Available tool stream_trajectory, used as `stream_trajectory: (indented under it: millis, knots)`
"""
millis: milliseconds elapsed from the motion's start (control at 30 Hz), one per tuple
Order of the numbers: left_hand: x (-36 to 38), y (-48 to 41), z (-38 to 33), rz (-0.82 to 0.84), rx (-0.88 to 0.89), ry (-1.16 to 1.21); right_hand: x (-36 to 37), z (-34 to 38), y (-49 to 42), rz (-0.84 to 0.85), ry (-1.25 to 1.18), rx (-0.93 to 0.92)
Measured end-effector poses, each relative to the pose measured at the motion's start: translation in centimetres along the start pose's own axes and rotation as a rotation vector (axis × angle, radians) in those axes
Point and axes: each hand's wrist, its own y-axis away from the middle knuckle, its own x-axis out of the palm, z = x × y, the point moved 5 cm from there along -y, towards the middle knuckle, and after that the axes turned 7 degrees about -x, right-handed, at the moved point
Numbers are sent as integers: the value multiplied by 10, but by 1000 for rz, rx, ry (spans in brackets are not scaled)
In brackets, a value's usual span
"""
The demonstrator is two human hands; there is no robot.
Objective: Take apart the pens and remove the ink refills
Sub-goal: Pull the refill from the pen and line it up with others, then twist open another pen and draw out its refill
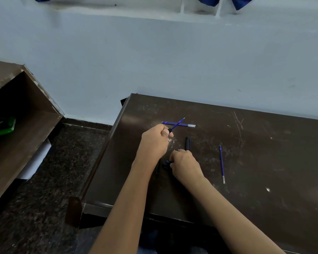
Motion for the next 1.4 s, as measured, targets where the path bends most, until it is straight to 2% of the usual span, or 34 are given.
stream_trajectory:
  millis: [233,300,400,467,533,600,667,733,933,1233,1400]
  knots:
    - [0,1,-2,-9,4,-6,2,0,-2,-50,-49,-14]
    - [0,1,-2,-12,9,5,-10,-3,-3,-161,-158,9]
    - [0,0,-3,-16,21,16,-43,-16,-4,-445,-365,65]
    - [1,1,-5,-7,25,29,-64,-28,0,-582,-614,150]
    - [1,2,-6,13,30,38,-76,-36,6,-649,-1074,209]
    - [2,4,-6,43,37,58,-82,-37,8,-621,-1530,240]
    - [4,5,-6,73,39,96,-86,-37,10,-593,-1764,249]
    - [8,5,-7,104,33,112,-89,-37,11,-597,-1878,234]
    - [15,7,-12,154,18,90,-95,-33,14,-623,-1943,203]
    - [15,11,-15,121,22,125,-100,-32,19,-633,-1996,167]
    - [17,13,-16,131,21,121,-104,-29,24,-627,-1897,155]
